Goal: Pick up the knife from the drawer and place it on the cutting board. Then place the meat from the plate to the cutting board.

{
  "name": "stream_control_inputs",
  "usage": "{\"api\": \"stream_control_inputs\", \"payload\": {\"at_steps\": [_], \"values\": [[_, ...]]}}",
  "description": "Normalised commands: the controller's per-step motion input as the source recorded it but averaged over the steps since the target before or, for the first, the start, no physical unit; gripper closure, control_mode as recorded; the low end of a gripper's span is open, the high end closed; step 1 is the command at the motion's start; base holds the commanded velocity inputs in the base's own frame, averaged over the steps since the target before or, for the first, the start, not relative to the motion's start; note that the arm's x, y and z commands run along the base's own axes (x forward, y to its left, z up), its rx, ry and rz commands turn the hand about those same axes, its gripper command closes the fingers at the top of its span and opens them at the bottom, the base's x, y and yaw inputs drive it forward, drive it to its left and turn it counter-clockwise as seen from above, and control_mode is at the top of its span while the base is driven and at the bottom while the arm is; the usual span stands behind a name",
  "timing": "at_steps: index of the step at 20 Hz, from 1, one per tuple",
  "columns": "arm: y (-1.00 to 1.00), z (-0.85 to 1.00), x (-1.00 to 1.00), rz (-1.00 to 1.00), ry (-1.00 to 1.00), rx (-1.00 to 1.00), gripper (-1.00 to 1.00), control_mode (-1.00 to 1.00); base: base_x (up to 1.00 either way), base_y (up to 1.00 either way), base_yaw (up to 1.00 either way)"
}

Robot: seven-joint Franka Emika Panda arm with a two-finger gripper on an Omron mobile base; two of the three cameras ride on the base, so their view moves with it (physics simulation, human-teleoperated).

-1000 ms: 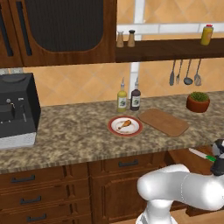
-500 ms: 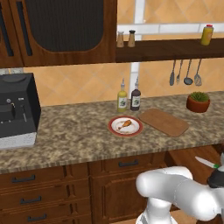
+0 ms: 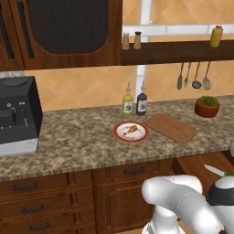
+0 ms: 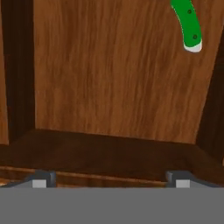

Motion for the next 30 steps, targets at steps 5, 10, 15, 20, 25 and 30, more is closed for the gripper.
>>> {"api": "stream_control_inputs", "payload": {"at_steps": [5, 10, 15, 20, 25, 30], "values": [[-0.01, 0.07, 0.73, -0.10, -0.34, 0.02, -1.00, -1.00, 0.00, 0.00, 0.00], [-0.03, -0.16, 0.61, 0.00, -0.09, 0.00, -1.00, -1.00, 0.00, 0.00, 0.00], [-0.11, -0.31, 0.22, 0.00, 0.03, -0.02, -1.00, -1.00, 0.00, 0.00, 0.00], [-0.19, -0.43, 0.15, 0.00, 0.00, -0.04, -1.00, -1.00, 0.00, 0.00, 0.00], [-0.15, -0.22, 0.16, 0.00, 0.00, -0.01, -1.00, -1.00, 0.00, 0.00, 0.00], [-0.25, -0.14, 0.27, 0.00, 0.00, -0.03, -1.00, -1.00, 0.00, 0.00, 0.00]]}}
